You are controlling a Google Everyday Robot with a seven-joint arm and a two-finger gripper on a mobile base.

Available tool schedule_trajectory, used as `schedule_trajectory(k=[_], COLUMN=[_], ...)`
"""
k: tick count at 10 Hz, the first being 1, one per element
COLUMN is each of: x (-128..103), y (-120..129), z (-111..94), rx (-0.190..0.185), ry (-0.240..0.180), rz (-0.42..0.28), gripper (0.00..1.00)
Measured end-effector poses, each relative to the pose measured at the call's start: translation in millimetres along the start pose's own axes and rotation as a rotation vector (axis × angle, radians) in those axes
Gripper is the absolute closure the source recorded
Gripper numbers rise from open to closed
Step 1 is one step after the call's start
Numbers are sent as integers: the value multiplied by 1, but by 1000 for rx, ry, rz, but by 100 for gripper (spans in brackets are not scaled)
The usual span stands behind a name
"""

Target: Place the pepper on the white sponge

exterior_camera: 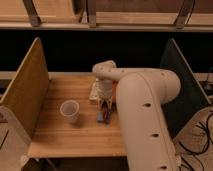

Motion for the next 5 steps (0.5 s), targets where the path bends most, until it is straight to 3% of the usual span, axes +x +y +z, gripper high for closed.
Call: schedule_trajectory(k=[3, 5], x=[0, 0], y=[0, 0], z=[0, 0], rx=[0, 0], ry=[0, 0], rz=[0, 0], gripper=[88, 86])
